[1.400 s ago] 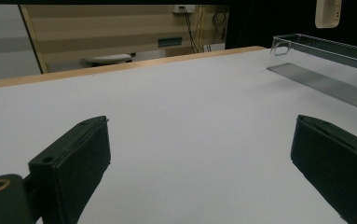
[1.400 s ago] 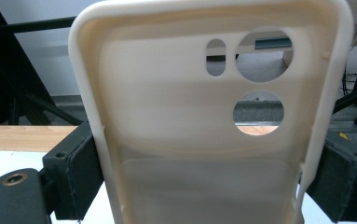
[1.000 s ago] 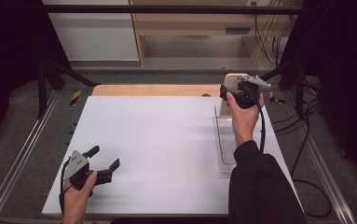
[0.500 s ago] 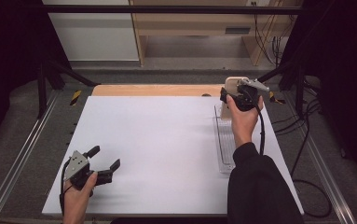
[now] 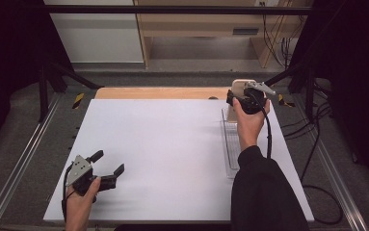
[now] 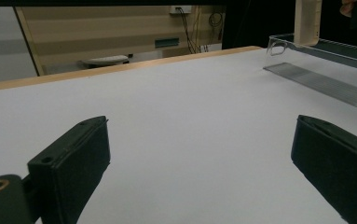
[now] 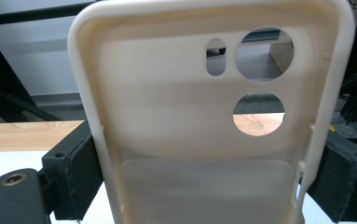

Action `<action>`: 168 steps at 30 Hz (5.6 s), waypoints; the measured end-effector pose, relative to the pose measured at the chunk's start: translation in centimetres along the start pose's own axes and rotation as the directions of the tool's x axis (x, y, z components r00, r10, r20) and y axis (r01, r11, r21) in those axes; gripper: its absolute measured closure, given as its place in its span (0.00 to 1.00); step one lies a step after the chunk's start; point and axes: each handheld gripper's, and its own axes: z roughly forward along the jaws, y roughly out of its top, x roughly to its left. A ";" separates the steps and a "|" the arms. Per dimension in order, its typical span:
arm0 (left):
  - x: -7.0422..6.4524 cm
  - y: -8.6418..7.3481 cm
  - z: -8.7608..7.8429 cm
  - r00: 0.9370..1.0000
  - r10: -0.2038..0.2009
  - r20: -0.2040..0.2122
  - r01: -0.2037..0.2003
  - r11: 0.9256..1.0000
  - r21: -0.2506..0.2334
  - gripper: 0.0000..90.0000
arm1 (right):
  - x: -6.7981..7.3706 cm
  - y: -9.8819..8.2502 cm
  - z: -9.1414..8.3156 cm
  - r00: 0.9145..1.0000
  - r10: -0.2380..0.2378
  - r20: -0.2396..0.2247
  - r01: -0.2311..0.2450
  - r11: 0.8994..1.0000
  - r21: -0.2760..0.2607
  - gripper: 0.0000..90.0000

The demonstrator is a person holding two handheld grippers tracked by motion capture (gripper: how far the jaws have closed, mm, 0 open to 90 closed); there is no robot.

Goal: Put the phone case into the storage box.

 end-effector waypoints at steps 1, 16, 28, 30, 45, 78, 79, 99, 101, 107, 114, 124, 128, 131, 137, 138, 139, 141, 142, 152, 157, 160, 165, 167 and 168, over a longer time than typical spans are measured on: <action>0.0 0.0 0.0 1.000 0.000 0.000 0.000 1.000 0.000 0.04 | 0.0 -0.1 0.1 1.000 -0.005 -0.001 0.005 1.000 0.000 0.13; 0.0 0.0 0.1 1.000 0.003 0.004 -0.003 1.000 0.001 0.04 | 0.3 -1.0 1.6 1.000 -0.014 0.022 0.014 1.000 -0.003 0.13; 0.0 0.0 0.1 1.000 0.004 0.007 -0.004 1.000 0.000 0.04 | 0.4 -1.7 2.7 0.999 -0.011 0.038 0.011 1.000 0.000 0.13; -0.1 0.0 0.1 1.000 0.005 0.008 -0.005 1.000 0.000 0.04 | 0.4 -1.8 2.8 0.999 -0.011 0.041 0.011 1.000 0.003 0.13; -0.1 0.0 0.1 1.000 0.003 0.009 -0.003 1.000 -0.001 0.04 | 0.0 -2.4 3.1 0.999 -0.011 0.053 0.010 1.000 0.013 0.12; -0.1 0.0 0.1 1.000 0.009 0.014 -0.009 1.000 -0.003 0.04 | 0.3 -3.1 3.7 0.999 -0.014 0.049 0.013 0.999 0.031 0.12; -0.1 0.0 0.1 1.000 0.009 0.014 -0.009 1.000 -0.003 0.04 | 0.3 -3.1 3.7 0.999 -0.013 0.049 0.011 0.999 0.033 0.12; -0.2 0.0 0.1 1.000 0.011 0.016 -0.011 1.000 0.000 0.04 | 0.2 -3.8 3.8 0.998 -0.018 0.058 0.016 0.999 0.032 0.12; -0.2 0.0 0.1 1.000 0.011 0.016 -0.011 1.000 0.000 0.04 | 0.2 -3.8 3.8 0.998 -0.014 0.056 0.013 0.999 0.030 0.12; -0.2 0.0 0.2 1.000 0.017 0.015 -0.017 1.000 0.001 0.04 | 0.3 -4.0 3.8 0.998 -0.015 0.055 0.013 0.999 0.031 0.12; -0.2 0.0 0.2 1.000 0.016 0.016 -0.016 1.000 0.001 0.04 | 0.3 -4.1 3.9 0.998 -0.012 0.059 0.011 1.000 0.029 0.12; -0.2 0.0 0.2 1.000 0.017 0.016 -0.017 1.000 0.001 0.04 | 0.3 -4.0 3.8 0.998 -0.032 0.061 0.030 0.999 0.030 0.11; -0.2 0.0 0.2 1.000 0.017 0.016 -0.017 1.000 0.001 0.04 | 0.3 -4.0 3.8 0.998 -0.031 0.060 0.029 0.999 0.030 0.11; -0.2 0.0 0.2 1.000 0.017 0.016 -0.017 1.000 0.002 0.04 | 0.3 -4.0 3.8 0.998 -0.033 0.058 0.031 0.999 0.031 0.11; -0.2 0.0 0.2 1.000 0.016 0.017 -0.016 1.000 0.002 0.04 | 0.3 -4.0 3.8 0.998 -0.036 0.055 0.034 0.999 0.033 0.10; -0.2 0.0 0.2 1.000 0.016 0.016 -0.016 1.000 0.002 0.04 | 0.3 -4.0 3.8 0.998 -0.036 0.055 0.034 0.999 0.032 0.10; -0.2 0.0 0.2 1.000 0.017 0.017 -0.017 1.000 0.002 0.04 | 0.2 -4.0 3.8 0.998 -0.038 0.056 0.037 0.999 0.031 0.10; -0.2 0.0 0.2 1.000 0.016 0.018 -0.016 1.000 0.002 0.04 | 0.2 -4.0 3.8 0.998 -0.041 0.047 0.039 0.999 0.035 0.08; -0.2 0.0 0.2 1.000 0.016 0.018 -0.016 1.000 0.003 0.04 | 0.2 -4.0 3.8 0.998 -0.044 0.046 0.042 0.998 0.035 0.08; -0.2 0.0 0.2 1.000 0.013 0.018 -0.013 1.000 0.004 0.04 | 0.2 -4.0 3.8 0.998 -0.059 0.038 0.058 0.998 0.040 0.05; -0.2 0.0 0.2 1.000 0.012 0.018 -0.012 1.000 0.004 0.04 | 0.1 -4.0 3.8 0.997 -0.066 0.047 0.064 0.997 0.043 0.05; -0.2 0.0 0.2 1.000 0.012 0.018 -0.012 1.000 0.004 0.04 | 0.2 -4.1 3.8 0.997 -0.065 0.052 0.063 0.997 0.046 0.05; -0.2 0.0 0.2 1.000 0.011 0.019 -0.011 1.000 0.004 0.04 | 0.2 -4.0 3.7 0.997 -0.064 0.053 0.061 0.997 0.045 0.05; -0.2 0.0 0.2 1.000 0.011 0.019 -0.011 1.000 0.005 0.04 | 0.2 -4.0 3.7 0.997 -0.064 0.052 0.062 0.997 0.041 0.05; -0.3 0.0 0.2 1.000 0.011 0.019 -0.012 1.000 0.005 0.04 | 0.2 -4.0 3.6 0.997 -0.063 0.051 0.061 0.997 0.040 0.05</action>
